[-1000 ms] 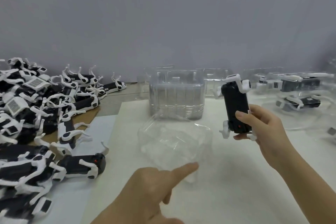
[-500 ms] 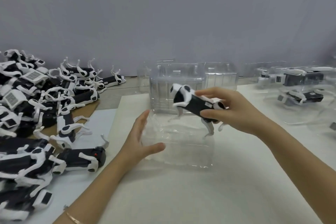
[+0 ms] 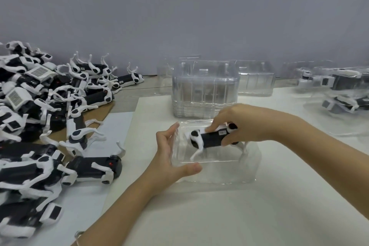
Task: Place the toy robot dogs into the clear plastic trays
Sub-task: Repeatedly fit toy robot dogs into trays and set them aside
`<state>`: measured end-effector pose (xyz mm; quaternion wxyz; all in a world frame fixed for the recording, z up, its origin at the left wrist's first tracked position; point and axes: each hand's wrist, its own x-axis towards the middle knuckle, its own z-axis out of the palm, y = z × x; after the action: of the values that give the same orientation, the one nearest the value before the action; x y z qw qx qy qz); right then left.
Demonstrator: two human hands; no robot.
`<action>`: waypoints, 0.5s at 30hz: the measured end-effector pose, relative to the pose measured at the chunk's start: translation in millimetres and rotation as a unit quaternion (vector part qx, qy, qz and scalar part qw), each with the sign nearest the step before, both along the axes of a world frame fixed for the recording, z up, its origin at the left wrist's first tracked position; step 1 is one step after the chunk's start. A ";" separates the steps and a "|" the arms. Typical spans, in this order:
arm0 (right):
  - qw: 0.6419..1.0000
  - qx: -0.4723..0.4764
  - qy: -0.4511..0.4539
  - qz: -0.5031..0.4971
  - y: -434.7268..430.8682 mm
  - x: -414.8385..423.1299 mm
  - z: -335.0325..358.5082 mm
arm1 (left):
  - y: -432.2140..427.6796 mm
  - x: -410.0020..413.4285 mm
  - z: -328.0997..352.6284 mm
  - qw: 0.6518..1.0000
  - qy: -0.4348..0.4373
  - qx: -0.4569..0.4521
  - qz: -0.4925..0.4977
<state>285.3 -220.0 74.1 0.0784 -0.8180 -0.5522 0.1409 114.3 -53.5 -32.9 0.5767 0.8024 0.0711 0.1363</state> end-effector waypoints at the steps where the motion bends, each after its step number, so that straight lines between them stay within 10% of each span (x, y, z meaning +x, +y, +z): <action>1: 1.000 0.001 -0.005 0.013 1.0 -2.0 -7.3 | 0.5 0.0 0.1 1.000 0.000 0.003 -0.003; 5: 0.999 0.047 0.000 0.013 -3.4 -2.2 -25.9 | 2.3 2.4 -1.1 1.000 0.000 -0.002 -0.001; 11: 0.955 0.080 -0.275 0.083 -6.9 -7.4 -35.8 | 3.0 4.4 -2.8 1.000 0.001 -0.011 -0.004; 15: 0.966 0.226 0.009 -0.126 -30.1 -7.7 -23.1 | -1.4 16.5 12.6 0.969 -0.038 -0.209 0.127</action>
<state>277.7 -250.1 51.0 0.2834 -0.8407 -0.4613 0.0087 130.8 -54.8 -20.3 0.7116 0.6429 0.1770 0.2211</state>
